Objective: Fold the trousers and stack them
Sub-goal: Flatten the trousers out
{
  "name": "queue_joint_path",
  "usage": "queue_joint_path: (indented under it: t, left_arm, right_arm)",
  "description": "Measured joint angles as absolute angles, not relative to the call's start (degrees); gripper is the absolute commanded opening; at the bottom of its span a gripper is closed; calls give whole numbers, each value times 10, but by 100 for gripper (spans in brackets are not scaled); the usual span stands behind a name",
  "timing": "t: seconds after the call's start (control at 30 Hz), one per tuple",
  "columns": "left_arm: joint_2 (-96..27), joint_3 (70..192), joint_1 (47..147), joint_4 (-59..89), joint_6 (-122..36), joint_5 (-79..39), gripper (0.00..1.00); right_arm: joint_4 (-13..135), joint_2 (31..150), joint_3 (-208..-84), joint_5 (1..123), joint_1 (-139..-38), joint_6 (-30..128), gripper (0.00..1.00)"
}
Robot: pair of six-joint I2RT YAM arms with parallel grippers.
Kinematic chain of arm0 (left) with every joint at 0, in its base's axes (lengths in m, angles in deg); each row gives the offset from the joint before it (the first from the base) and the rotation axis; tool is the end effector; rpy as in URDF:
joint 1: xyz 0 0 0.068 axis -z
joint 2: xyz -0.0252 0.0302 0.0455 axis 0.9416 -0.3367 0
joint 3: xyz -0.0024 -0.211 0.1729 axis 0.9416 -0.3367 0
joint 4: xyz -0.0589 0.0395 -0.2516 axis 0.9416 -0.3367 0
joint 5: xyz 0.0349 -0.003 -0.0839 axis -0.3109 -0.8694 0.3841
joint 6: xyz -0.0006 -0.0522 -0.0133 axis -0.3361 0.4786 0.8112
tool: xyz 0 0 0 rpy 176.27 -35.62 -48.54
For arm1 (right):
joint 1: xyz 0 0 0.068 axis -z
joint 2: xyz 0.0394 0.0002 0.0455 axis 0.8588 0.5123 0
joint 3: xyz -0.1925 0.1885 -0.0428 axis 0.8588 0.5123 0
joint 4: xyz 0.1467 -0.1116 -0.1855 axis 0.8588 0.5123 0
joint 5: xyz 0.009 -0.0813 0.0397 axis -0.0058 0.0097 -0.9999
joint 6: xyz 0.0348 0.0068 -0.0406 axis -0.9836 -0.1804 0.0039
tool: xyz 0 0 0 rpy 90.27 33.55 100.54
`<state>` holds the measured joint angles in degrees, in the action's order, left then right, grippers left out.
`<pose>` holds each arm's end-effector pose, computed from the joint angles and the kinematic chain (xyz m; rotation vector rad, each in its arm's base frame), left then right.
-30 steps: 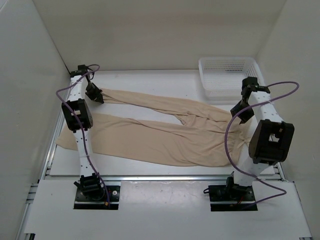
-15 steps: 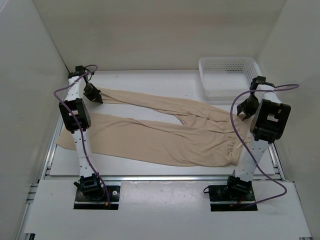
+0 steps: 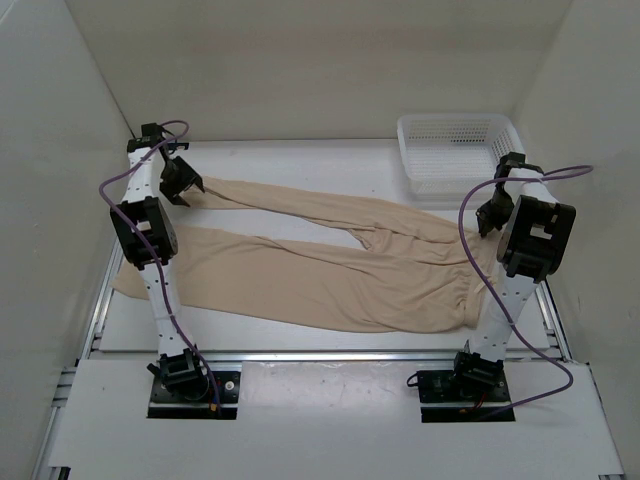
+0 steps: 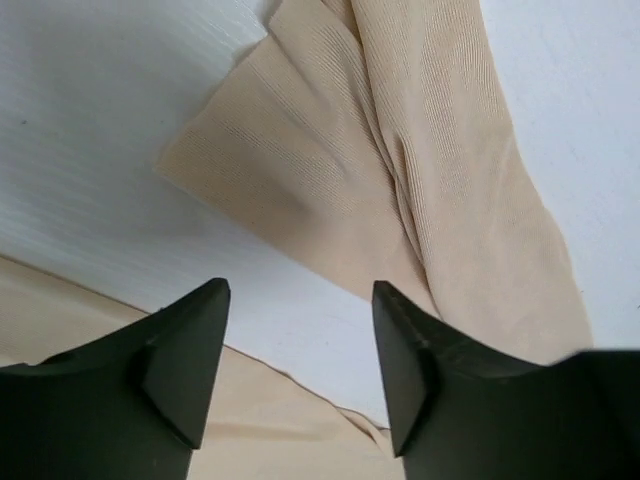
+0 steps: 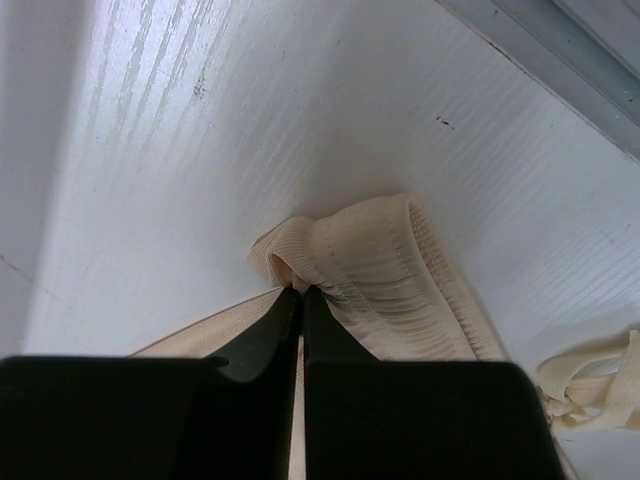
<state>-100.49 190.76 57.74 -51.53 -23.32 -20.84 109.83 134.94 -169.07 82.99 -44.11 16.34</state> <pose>0.4970 0.1061 0.1918 -1.0368 2.6803 -0.2552 0.4276 -0.1237 0.1650 1.3418 2.5136 -0.2554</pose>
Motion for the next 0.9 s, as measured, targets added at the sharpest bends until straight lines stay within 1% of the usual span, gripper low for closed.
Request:
queue_joint_path:
  t: [0.03, 0.1, 0.2, 0.27, 0.33, 0.37, 0.43, 0.47, 0.5, 0.67, 0.77, 0.9]
  left_arm:
    - [-1004, 1909, 577, -515, -232, -210, 78]
    - [-1004, 1910, 576, -515, -230, -213, 82]
    - [-1007, 1911, 575, -517, -228, -213, 82]
    - [-1015, 1914, 576, -516, -228, -213, 78]
    - [-1027, 1916, 577, -516, -225, -213, 69]
    - [-1033, 1916, 579, -517, -225, -212, 55]
    - [-1049, 1919, 581, -519, -221, -209, 34]
    - [-1051, 1923, 582, -522, -219, -206, 20]
    - [-1054, 1929, 583, -521, -220, -205, 10]
    - [-1073, 1962, 586, -528, -222, -198, 10]
    - [-1058, 1940, 582, -518, -223, -203, 10]
    - [-1025, 1905, 551, -514, -229, -204, 10]
  right_arm:
    - [1098, 1348, -1689, 831, -441, 162, 0]
    - [1098, 1348, -1689, 834, -442, 161, 0]
    - [1098, 1347, -1689, 837, -442, 158, 0]
    - [1098, 1347, -1689, 838, -442, 158, 0]
    - [1098, 1347, -1689, 839, -442, 157, 0]
    - [1098, 1347, -1689, 839, -442, 157, 0]
    - [1097, 1347, -1687, 840, -442, 157, 0]
    - [1096, 1346, -1685, 841, -442, 157, 0]
    - [1096, 1345, -1684, 841, -442, 157, 0]
    - [1096, 1336, -1679, 846, -442, 157, 0]
    - [1097, 1319, -1672, 850, -440, 157, 0]
    - [1098, 1290, -1671, 857, -432, 157, 0]
